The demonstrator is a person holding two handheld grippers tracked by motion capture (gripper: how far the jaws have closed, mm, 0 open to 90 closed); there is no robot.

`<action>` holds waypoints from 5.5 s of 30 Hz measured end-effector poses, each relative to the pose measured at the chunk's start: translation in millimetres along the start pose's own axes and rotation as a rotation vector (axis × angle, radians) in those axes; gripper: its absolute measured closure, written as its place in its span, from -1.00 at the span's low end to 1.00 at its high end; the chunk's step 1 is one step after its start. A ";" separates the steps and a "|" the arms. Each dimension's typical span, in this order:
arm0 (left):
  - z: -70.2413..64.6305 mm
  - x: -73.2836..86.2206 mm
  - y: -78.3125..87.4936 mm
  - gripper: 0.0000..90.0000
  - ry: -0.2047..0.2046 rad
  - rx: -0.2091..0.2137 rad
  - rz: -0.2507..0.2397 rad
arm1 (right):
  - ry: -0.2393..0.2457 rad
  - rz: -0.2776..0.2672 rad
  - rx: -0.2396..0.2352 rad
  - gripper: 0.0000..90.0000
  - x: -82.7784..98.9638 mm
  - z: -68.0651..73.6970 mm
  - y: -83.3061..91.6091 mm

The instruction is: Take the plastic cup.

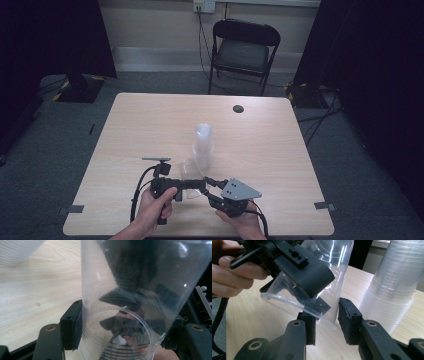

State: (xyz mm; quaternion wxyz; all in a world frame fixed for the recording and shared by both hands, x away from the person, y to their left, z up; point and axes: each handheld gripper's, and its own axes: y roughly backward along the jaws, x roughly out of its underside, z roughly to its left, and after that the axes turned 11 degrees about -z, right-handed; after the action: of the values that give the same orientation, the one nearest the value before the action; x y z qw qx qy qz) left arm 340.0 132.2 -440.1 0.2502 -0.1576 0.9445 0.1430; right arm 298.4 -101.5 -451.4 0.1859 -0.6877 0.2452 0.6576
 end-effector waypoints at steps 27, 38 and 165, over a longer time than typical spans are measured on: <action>-11.6 10.8 -9.2 -0.46 -0.088 0.068 0.004 | 0.046 -0.077 0.048 0.82 -2.7 1.3 5.9; -10.9 8.8 -4.2 -0.54 -0.121 0.070 0.002 | 0.035 -0.068 0.086 0.91 -4.1 -4.9 9.7; -27.7 58.1 -25.8 -0.47 -1.289 -0.150 0.248 | -0.459 0.651 -0.180 0.92 -7.3 -43.3 -32.5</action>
State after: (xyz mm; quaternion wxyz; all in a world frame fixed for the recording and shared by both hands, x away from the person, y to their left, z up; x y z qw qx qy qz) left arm 289.8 85.9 -452.1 0.7355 0.0523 0.6042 0.3021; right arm 352.4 -99.5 -443.4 -0.0431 -0.4231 0.3438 0.8372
